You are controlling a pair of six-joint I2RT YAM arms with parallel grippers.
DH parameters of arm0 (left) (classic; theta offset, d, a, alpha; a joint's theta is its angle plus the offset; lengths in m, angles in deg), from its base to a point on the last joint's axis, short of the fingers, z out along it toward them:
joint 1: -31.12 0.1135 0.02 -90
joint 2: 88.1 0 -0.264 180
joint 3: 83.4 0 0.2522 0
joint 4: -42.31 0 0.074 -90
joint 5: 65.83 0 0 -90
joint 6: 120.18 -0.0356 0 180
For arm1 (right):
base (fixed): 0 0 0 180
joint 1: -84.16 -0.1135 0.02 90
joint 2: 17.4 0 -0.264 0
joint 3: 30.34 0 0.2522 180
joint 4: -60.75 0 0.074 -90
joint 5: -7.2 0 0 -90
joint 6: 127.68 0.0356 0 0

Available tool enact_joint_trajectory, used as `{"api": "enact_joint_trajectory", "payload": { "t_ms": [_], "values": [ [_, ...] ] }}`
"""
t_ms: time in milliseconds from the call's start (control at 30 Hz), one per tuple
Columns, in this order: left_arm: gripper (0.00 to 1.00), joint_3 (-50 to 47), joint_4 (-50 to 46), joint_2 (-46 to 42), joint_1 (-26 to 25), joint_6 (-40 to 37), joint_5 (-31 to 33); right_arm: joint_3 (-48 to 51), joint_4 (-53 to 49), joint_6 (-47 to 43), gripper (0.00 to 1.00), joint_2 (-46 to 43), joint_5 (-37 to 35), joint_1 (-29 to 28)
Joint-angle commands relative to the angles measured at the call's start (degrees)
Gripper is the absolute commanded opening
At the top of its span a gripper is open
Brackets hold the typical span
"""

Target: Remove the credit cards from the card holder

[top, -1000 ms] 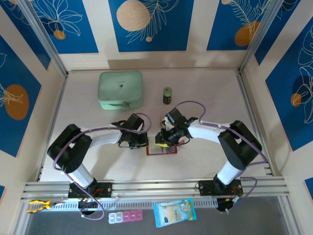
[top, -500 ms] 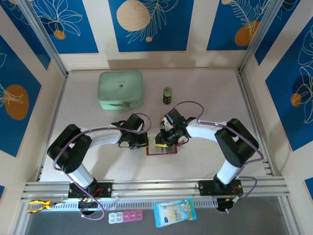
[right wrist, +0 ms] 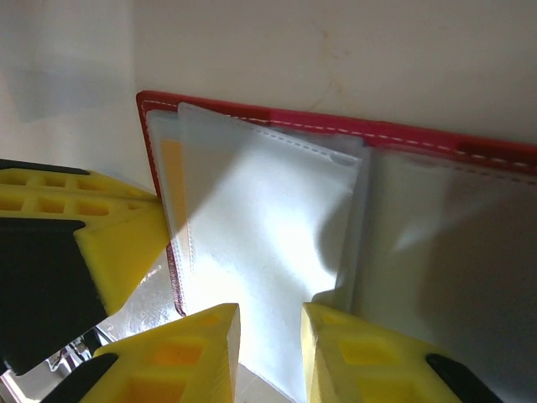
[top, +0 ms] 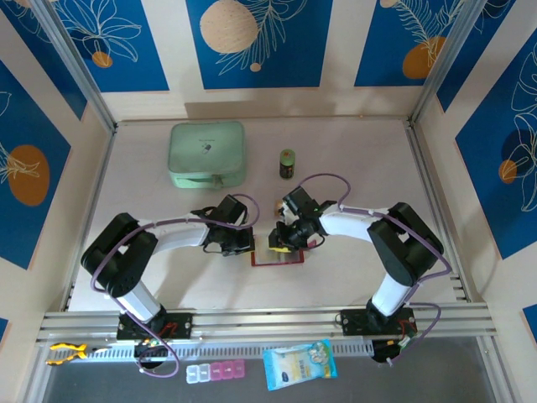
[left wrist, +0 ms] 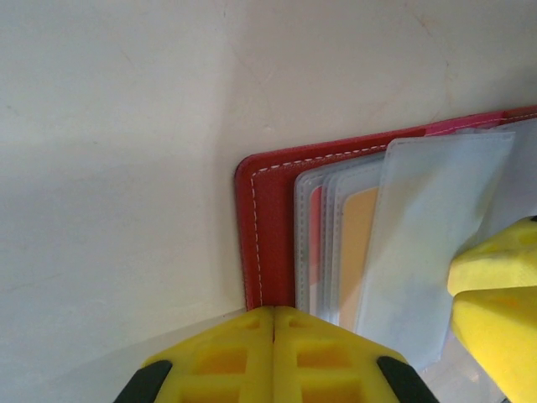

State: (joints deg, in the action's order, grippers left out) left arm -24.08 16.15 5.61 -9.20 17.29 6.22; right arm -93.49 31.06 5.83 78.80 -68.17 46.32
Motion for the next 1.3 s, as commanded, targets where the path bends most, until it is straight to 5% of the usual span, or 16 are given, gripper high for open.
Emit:
{"api": "enact_joint_trajectory", "payload": {
  "t_ms": [0, 467, 767, 967, 1267],
  "values": [
    [0.04, -1.31, -2.26, 0.2, -0.38, -0.62, 0.64, 0.42, -1.83, -1.22, 0.26, -1.38, -0.51, 0.79],
    [0.06, 0.92, -4.82, -3.55, -0.41, -0.94, 1.28, 2.18, 0.17, -1.76, 0.26, -0.23, 1.41, 1.55],
    [0.13, 2.31, -2.74, -5.83, -1.07, 0.64, -1.75, 3.15, 1.85, -1.49, 0.22, 0.06, 2.11, 1.85],
    [0.27, 2.69, 1.77, -3.93, -1.96, 3.45, -5.5, 3.45, 2.34, -1.49, 0.21, 0.22, 2.5, 2.16],
    [0.28, 3.13, 3.75, -0.98, -2.82, 4.56, -6.51, 4.45, 3.34, -1.15, 0.2, 0.1, 2.92, 2.34]
  ]
}}
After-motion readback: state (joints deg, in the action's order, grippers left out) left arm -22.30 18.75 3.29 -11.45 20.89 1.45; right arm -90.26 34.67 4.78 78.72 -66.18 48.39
